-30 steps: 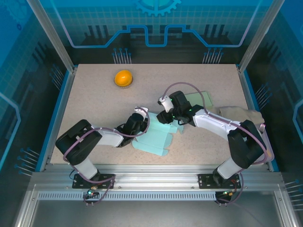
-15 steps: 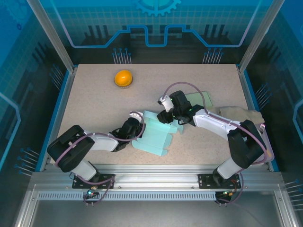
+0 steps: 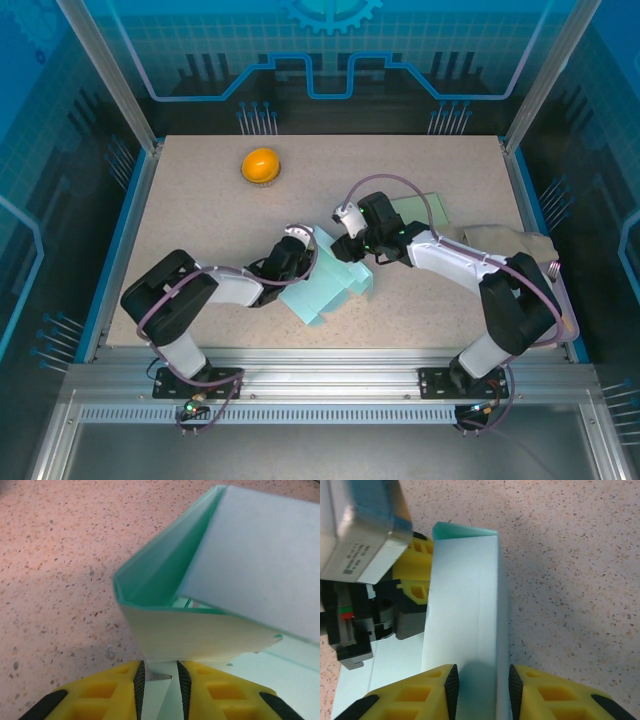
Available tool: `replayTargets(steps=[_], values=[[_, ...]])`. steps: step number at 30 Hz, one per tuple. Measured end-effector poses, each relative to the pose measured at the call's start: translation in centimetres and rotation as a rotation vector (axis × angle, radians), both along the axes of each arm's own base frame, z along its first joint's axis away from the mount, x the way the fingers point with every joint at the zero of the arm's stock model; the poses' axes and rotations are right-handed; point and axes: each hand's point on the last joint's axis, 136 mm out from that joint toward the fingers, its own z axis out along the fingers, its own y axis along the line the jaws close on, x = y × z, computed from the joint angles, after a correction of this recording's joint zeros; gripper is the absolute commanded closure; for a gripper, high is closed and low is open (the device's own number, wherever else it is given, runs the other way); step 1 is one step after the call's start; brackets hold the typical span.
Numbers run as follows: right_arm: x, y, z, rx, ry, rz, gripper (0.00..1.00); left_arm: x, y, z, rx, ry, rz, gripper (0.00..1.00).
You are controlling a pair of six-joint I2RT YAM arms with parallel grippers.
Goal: Fold the paper box
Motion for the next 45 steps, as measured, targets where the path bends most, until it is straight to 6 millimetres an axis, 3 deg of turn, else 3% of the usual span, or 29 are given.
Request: replayTargets(steps=[6, 16, 25, 30, 40, 45], values=[[0.3, -0.3, -0.2, 0.018, 0.018, 0.005, 0.65, 0.8, -0.7, -0.1, 0.007, -0.004, -0.029, 0.77], [1.0, 0.3, -0.4, 0.045, 0.064, 0.025, 0.69, 0.3, -1.2, 0.2, -0.032, 0.006, -0.064, 0.77], [1.3, -0.1, -0.3, 0.058, 0.077, 0.031, 0.69, -1.0, 2.3, 4.0, -0.122, -0.028, -0.028, 0.7], [1.4, -0.3, -0.2, 0.049, 0.072, 0.038, 0.69, -1.8, 3.0, 6.3, -0.164, -0.061, -0.032, 0.68], [1.2, -0.3, -0.2, 0.044, 0.073, 0.059, 0.69, 1.1, 7.8, 2.9, -0.184, 0.068, 0.081, 0.63], [1.1, -0.4, -0.3, 0.041, 0.073, 0.066, 0.68, 2.8, 6.6, 4.1, -0.291, 0.067, -0.033, 0.56]])
